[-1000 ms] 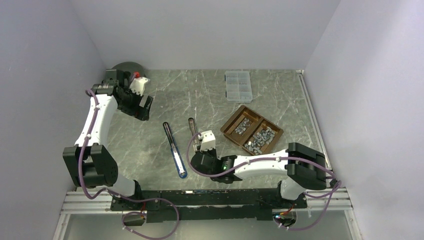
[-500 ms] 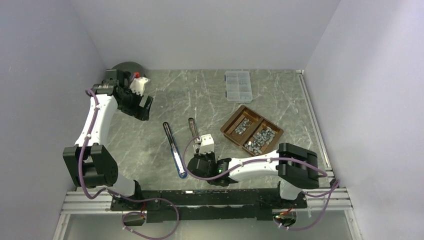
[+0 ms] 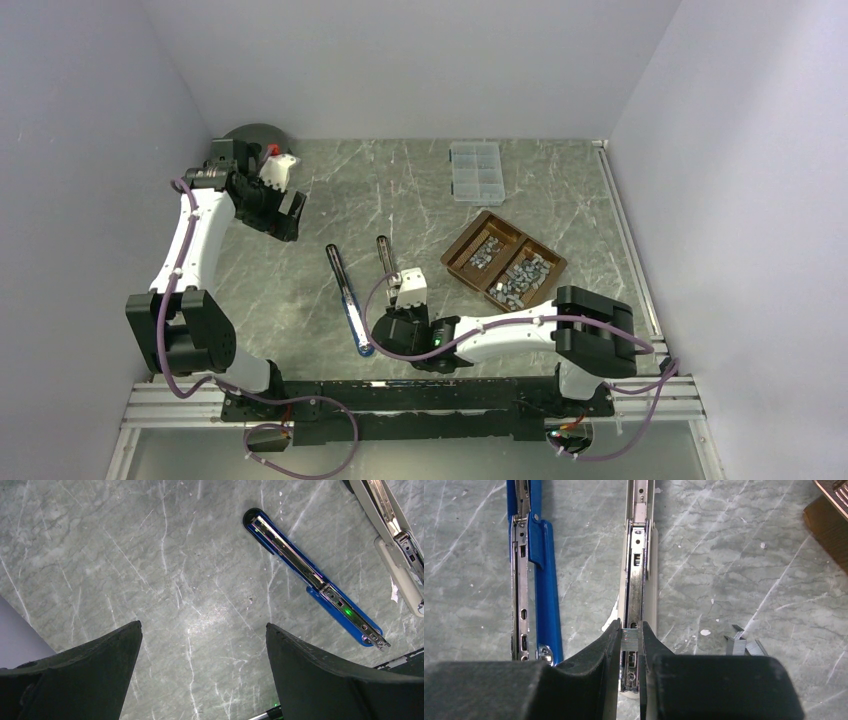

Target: Load the staples into the stapler

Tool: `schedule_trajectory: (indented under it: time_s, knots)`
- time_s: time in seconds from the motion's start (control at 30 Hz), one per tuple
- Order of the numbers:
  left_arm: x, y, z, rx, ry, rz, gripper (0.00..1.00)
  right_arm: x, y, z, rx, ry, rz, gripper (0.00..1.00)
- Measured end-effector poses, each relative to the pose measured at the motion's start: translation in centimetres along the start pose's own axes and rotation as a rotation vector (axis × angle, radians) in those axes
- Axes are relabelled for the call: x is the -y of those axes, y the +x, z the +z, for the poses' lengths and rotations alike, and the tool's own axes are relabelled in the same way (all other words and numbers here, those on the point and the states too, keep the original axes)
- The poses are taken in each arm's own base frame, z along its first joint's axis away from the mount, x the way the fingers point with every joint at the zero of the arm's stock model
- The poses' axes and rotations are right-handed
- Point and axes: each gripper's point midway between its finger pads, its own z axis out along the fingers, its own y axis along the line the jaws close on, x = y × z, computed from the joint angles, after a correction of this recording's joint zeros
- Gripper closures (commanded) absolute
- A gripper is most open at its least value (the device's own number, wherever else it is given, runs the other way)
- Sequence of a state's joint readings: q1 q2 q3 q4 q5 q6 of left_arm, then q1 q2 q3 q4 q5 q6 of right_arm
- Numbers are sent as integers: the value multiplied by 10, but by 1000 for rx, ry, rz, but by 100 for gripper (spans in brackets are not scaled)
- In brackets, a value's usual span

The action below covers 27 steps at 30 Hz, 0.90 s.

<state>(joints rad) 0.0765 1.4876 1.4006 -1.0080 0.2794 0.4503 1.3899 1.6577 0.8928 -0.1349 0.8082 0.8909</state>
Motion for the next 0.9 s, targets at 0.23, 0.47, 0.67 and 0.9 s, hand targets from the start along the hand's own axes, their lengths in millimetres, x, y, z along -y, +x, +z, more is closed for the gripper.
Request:
schedule_trajectory:
  time_s: [0.23,0.47,0.67,0.9]
  knots:
    - [0,0,0,0,0,0,0,0,2,2,-4,13,-1,100]
    - [0,0,0,0,0,0,1,4,3,3,-5,40,5,100]
    - [0,0,0,0,0,0,1,6,5,3,-7,50,10,100]
    - [0,0,0,0,0,0,0,8,5,3,-8,60,11,100]
